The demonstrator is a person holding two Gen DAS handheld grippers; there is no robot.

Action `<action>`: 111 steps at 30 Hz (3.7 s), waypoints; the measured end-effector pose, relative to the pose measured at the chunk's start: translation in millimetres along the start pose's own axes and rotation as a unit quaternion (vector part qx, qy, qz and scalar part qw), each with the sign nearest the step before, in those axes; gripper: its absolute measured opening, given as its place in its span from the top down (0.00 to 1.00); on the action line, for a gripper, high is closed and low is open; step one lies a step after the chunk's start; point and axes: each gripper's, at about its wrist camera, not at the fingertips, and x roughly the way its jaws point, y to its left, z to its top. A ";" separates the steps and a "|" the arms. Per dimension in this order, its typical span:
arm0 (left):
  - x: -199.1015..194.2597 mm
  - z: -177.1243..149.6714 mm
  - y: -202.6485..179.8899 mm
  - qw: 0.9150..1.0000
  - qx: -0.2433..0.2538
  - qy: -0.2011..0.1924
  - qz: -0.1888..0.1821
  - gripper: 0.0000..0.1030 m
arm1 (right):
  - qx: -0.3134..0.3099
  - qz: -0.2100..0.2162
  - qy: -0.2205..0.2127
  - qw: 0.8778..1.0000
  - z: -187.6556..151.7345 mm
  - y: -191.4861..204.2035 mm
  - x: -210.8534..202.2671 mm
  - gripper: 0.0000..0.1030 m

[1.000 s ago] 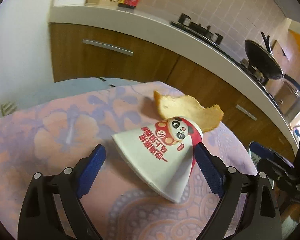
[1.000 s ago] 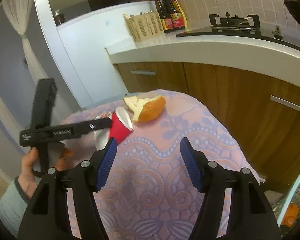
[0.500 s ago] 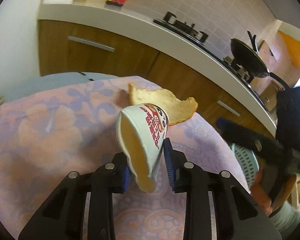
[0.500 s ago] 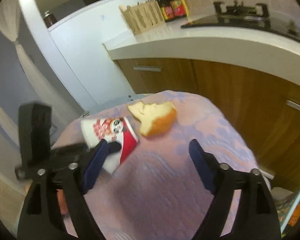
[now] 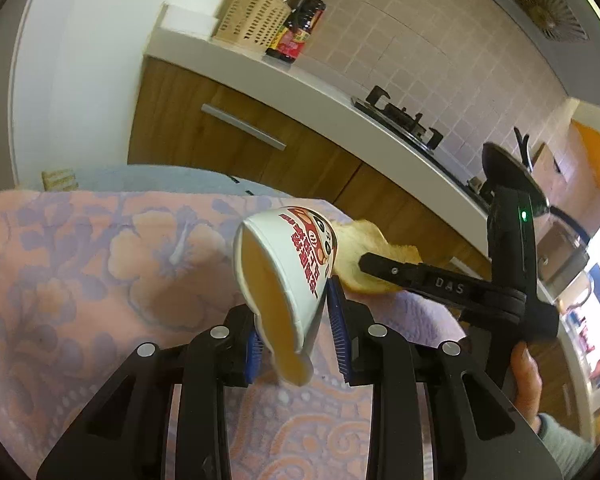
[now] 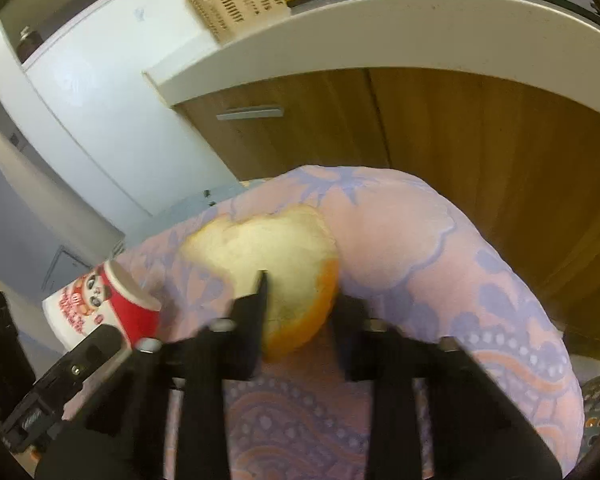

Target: Collect trash

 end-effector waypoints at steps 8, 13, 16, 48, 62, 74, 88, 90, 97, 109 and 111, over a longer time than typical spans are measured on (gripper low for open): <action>-11.6 -18.5 -30.0 0.998 0.052 0.019 0.006 0.73 | -0.009 0.028 -0.022 0.999 -34.7 -10.9 -49.2 0.92; -42.1 -27.3 -75.7 0.994 0.104 0.018 -0.015 0.73 | 0.009 0.039 -0.051 0.998 -65.3 -30.6 -107.0 0.92; -59.7 -25.2 -107.7 0.991 0.132 0.009 -0.030 0.73 | 0.011 0.031 -0.093 0.995 -86.4 -44.9 -156.0 0.92; 107.7 -121.3 -418.4 0.932 0.249 0.230 -0.130 0.72 | 0.205 -0.233 -0.095 0.946 -203.3 -288.9 -315.0 0.80; 90.3 -121.9 -419.0 0.924 0.275 0.215 -0.154 0.43 | 0.201 -0.235 -0.123 0.943 -209.4 -269.6 -344.6 0.72; -25.3 -83.0 -343.6 0.932 0.311 0.080 -0.171 0.26 | 0.077 -0.267 -0.186 0.943 -194.6 -149.7 -361.5 0.44; -62.2 -79.9 -262.0 0.952 0.278 -0.056 -0.117 0.22 | 0.041 -0.344 -0.263 0.900 -198.0 -81.6 -346.0 0.24; -60.0 -80.0 -257.8 0.955 0.274 -0.061 -0.095 0.22 | 0.047 -0.344 -0.263 0.900 -197.6 -80.1 -341.5 0.24; -64.4 -80.8 -251.9 0.953 0.283 -0.078 -0.076 0.20 | 0.072 -0.340 -0.266 0.899 -198.9 -81.8 -337.4 0.24; -70.5 -84.4 -252.8 0.952 0.286 -0.090 -0.070 0.18 | 0.051 -0.359 -0.266 0.893 -200.7 -66.9 -328.9 0.20; -71.1 -85.3 -253.1 0.952 0.286 -0.091 -0.069 0.17 | 0.050 -0.359 -0.265 0.893 -200.9 -66.0 -328.5 0.20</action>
